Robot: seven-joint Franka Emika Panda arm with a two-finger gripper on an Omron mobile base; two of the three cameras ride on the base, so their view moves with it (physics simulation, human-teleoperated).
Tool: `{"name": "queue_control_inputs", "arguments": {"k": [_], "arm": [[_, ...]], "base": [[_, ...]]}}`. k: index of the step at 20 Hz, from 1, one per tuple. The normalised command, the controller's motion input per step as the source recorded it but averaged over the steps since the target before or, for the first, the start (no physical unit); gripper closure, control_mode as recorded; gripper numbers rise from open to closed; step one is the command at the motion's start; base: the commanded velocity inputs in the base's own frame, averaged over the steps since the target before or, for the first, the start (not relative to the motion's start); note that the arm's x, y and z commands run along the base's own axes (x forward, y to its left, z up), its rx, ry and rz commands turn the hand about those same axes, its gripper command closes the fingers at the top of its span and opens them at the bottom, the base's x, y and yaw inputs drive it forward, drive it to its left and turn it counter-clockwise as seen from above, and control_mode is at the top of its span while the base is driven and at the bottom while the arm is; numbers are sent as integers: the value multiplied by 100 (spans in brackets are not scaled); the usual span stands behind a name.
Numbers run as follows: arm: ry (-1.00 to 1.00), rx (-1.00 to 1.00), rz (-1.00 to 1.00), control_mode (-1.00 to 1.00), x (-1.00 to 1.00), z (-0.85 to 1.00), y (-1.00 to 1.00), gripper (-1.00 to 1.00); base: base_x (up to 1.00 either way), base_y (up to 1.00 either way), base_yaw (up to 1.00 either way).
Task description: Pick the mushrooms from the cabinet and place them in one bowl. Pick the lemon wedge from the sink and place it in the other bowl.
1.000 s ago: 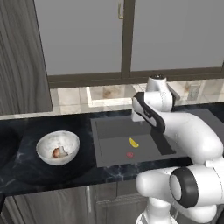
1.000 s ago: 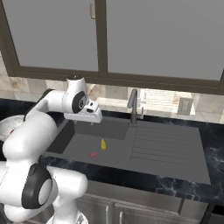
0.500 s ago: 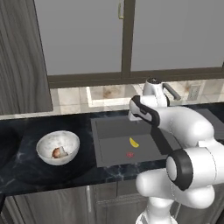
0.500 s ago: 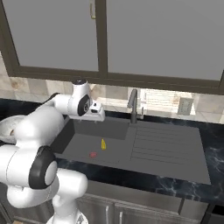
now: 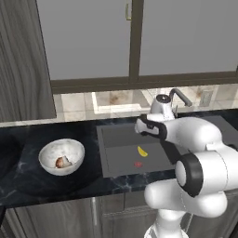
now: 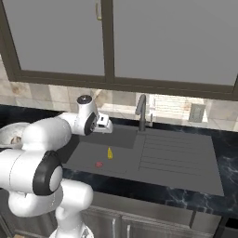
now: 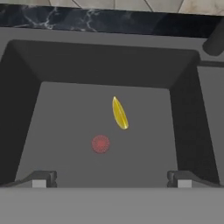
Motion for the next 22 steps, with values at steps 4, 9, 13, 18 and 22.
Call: {"name": "queue_control_inputs", "arguments": {"k": [4, 9, 13, 18, 22], "arm": [[-4, 0, 0, -100, 24, -34, -3, -100], [4, 0, 1, -100, 13, -17, -7, -100], [7, 0, 0, -100, 12, -25, -4, -100], [11, -1, 0, -100, 15, -30, 0, -100], [3, 0, 0, -100, 24, -25, 0, -100]], "base": [[0, 0, 0], [0, 0, 0], [0, 0, 0], [0, 0, 0], [0, 0, 0]]}}
